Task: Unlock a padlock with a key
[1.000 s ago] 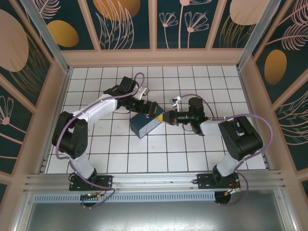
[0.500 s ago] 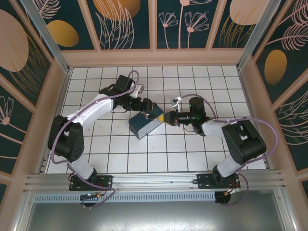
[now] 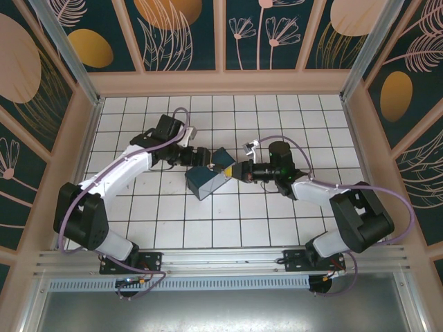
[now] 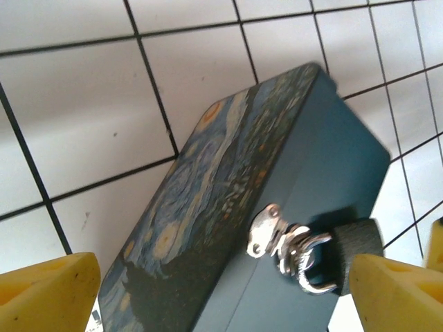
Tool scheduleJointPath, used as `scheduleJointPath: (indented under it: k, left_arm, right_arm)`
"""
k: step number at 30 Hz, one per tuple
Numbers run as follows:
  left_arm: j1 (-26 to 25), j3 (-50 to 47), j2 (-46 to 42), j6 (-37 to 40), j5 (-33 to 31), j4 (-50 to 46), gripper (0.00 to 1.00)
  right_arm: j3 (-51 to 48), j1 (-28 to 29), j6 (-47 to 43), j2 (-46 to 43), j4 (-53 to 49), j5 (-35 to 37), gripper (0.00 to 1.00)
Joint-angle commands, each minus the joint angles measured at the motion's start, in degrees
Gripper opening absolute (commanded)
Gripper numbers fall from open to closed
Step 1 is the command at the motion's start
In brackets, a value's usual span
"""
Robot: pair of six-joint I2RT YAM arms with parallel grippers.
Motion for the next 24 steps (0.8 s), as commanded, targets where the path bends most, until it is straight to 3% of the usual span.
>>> scheduleJointPath:
  k: [1, 16, 24]
  left_arm:
    - [0.3, -2.0, -1.4, -0.4, 1.4, 2.0, 0.92]
    - [0.3, -4.2, 0.7, -0.2, 4.5, 5.4, 0.92]
    - [0.3, -3.5, 1.7, -1.1, 6.2, 6.7, 0.91]
  right_arm:
    - [-1.5, 0.3, -0.2, -1.7, -0.2, 3.6, 0.0]
    - [0.2, 3.1, -0.9, 0.9, -0.5, 4.9, 0.0]
    - [-1.1, 5.4, -0.5, -2.1, -1.1, 6.2, 0.0]
